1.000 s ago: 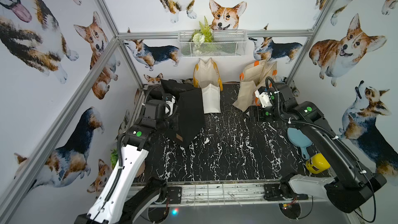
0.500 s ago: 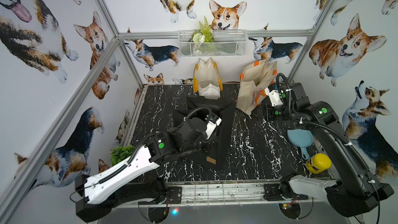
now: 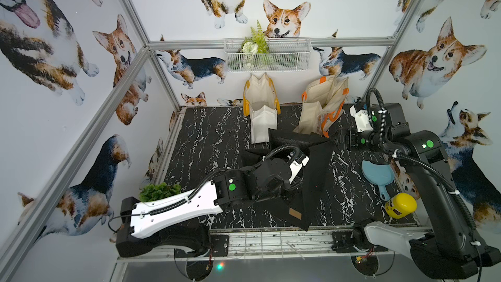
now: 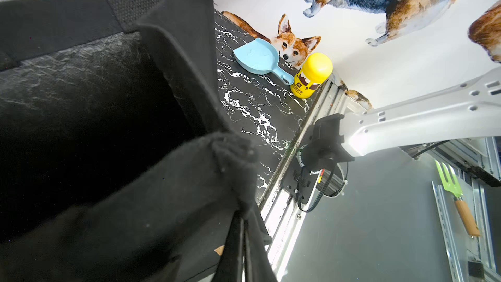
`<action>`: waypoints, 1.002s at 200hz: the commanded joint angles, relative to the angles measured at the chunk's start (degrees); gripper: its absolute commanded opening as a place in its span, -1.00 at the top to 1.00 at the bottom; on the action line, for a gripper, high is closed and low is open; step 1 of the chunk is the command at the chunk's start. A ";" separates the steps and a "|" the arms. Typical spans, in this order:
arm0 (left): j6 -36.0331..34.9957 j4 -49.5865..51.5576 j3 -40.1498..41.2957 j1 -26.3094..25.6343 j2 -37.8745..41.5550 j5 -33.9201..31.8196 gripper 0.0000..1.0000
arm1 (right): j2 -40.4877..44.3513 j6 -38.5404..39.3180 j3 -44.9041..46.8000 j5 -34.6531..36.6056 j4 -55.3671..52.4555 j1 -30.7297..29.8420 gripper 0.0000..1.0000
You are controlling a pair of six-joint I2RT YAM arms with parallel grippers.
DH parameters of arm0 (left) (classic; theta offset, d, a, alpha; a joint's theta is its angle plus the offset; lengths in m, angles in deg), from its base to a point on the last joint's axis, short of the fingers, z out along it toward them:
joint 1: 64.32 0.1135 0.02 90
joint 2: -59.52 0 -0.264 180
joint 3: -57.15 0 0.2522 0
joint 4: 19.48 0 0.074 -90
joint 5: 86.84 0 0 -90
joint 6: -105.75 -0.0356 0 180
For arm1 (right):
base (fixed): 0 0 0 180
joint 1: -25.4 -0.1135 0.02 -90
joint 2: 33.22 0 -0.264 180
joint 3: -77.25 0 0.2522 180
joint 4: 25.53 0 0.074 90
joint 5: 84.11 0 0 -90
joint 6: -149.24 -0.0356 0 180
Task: Put away the canvas bag
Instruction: Move the canvas bag to the center of the board.
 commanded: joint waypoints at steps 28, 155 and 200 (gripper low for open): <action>1.93 2.07 0.00 -0.02 6.54 -1.65 -0.42 | -2.53 2.41 -1.26 -7.83 2.67 0.04 -0.87; 18.27 24.68 12.31 2.07 26.13 -19.58 -0.18 | -25.06 2.63 -15.89 -21.28 9.01 -14.70 -0.81; 13.81 14.21 17.09 12.50 21.79 -7.99 -0.21 | -28.01 4.80 -16.80 -21.66 8.85 -17.56 -0.80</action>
